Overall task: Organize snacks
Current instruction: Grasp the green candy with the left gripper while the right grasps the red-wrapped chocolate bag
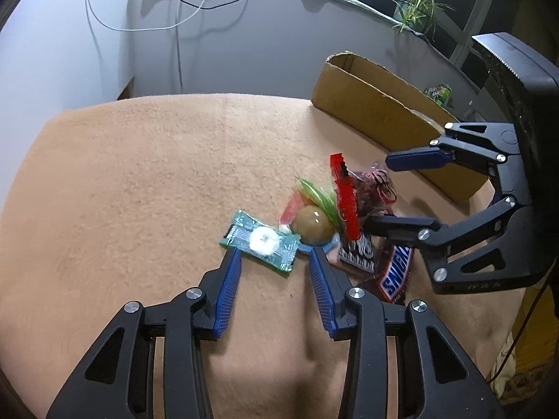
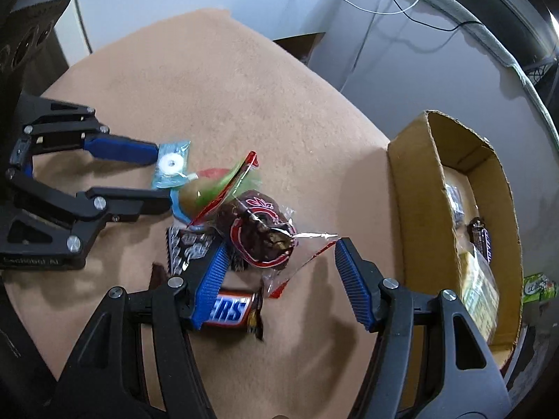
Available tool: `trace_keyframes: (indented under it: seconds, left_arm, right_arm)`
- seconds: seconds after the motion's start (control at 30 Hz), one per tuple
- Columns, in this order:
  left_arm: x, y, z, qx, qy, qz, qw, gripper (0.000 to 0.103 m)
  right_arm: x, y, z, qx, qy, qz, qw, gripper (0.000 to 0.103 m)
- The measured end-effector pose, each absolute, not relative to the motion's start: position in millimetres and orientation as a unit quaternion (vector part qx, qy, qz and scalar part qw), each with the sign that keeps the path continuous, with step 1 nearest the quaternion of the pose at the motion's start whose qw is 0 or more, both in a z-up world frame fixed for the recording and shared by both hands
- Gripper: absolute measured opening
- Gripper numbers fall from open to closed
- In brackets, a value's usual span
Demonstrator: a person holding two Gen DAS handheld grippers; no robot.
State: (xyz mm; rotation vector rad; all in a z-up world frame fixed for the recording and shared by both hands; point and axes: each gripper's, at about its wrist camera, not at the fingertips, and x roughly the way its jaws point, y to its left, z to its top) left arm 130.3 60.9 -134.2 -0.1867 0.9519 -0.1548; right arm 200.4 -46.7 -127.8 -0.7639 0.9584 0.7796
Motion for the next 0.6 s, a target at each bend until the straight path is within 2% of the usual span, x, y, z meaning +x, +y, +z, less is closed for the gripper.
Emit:
trace_keyframes:
  seconds: [0.3, 0.6]
  left_arm:
    - [146, 58, -135, -0.071, 0.457, -0.07, 0.884, 0.039]
    - [158, 67, -136, -0.07, 0.453, -0.049, 0.888, 0.039]
  right_arm:
    - [217, -44, -134, -0.314, 0.458, 0.359, 0.75, 0.061]
    - [220, -59, -127, -0.28, 0.466, 0.358, 0.759, 0.047]
